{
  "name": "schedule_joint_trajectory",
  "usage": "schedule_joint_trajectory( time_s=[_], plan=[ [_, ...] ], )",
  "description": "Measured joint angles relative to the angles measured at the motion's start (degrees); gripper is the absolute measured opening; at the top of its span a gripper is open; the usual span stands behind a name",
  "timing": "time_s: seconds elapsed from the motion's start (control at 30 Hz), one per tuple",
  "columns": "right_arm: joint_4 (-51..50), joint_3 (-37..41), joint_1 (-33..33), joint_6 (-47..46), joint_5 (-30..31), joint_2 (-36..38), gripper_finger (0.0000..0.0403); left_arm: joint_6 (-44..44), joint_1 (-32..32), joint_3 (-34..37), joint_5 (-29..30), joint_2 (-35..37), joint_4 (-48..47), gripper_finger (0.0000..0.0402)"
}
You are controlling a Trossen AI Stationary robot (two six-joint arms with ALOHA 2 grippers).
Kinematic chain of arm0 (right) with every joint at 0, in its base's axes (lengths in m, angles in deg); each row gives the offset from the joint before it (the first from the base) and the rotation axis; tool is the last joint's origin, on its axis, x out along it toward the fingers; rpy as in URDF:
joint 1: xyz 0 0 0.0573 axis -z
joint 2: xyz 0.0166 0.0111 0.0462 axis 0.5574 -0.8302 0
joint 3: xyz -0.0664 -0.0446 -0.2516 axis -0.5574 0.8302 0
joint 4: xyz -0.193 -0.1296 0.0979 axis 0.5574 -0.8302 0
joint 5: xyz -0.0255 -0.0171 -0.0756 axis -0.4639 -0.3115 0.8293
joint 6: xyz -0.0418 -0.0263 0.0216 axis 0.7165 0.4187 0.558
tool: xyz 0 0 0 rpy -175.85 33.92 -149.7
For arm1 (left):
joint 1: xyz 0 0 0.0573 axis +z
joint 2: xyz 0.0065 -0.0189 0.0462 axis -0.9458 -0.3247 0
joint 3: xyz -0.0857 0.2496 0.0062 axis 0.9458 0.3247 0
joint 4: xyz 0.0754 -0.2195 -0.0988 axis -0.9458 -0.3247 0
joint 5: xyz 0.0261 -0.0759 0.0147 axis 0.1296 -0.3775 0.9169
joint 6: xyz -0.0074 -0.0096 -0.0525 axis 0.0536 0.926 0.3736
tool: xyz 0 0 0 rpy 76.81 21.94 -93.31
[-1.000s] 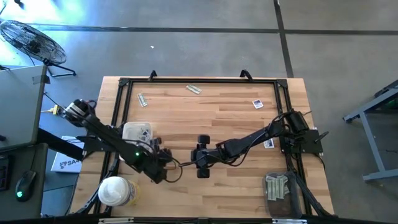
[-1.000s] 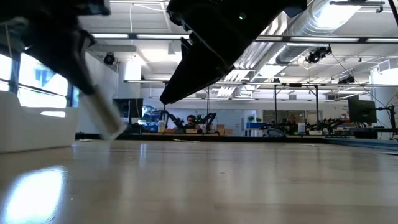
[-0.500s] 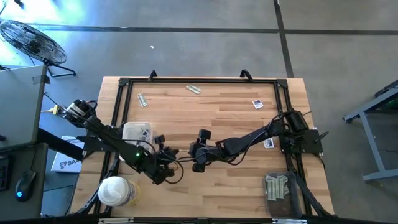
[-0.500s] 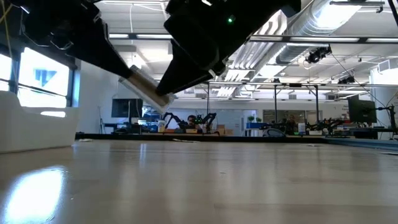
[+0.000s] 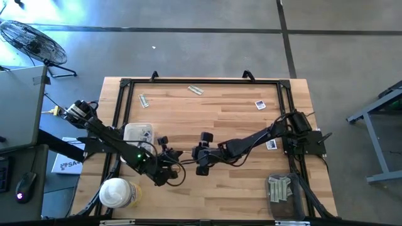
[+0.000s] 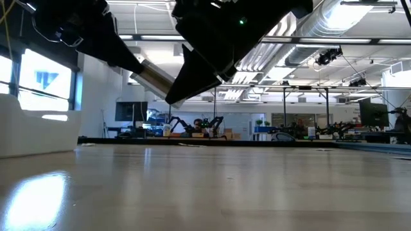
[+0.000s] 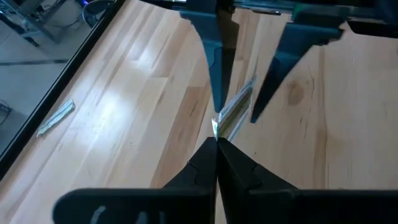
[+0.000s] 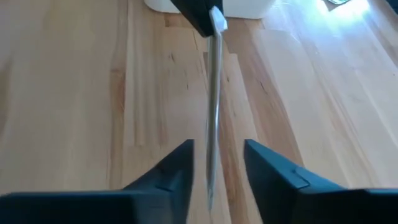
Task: Pick & Place First Aid Supplies
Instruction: Put the green bandage pack into the black bin
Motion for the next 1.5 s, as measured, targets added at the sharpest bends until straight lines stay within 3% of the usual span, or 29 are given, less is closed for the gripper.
schedule_joint_trajectory(
  time_s=[0.23,0.43,0.6,0.83,1.0,1.2,1.5],
  plan=[
    [-0.6,0.0,0.04,0.0,-0.1,0.0,0.0009,-0.27,0.0,0.0,-0.08,0.0,-0.47,0.0],
    [-0.64,0.0,0.04,-0.07,0.35,0.0,0.001,-0.27,0.0,0.0,-0.02,0.04,-0.41,0.0017],
    [-0.92,0.0,0.04,-0.67,1.12,0.0,0.0003,-0.43,0.0,-0.05,-0.1,0.12,-1.47,0.0069],
    [-9.5,0.0,0.04,-3.69,-1.31,3.47,0.0001,-0.76,0.0,-5.02,-1.1,4.75,-18.84,0.0148],
    [-26.99,0.0,-0.11,-10.56,-11.68,10.5,0.0001,3.94,0.0,-9.65,-5.15,8.99,-32.87,0.017],
    [-50.91,-0.07,-0.84,-32.94,-34.31,17.92,0.0001,6.29,0.0,-9.81,-7.39,11.23,-34.49,0.0172],
    [-72.56,-0.07,-9.88,-51.13,-47.32,21.76,0.0,6.42,0.0,-7.38,-6.67,11.13,-33.17,0.0172]
  ],
)
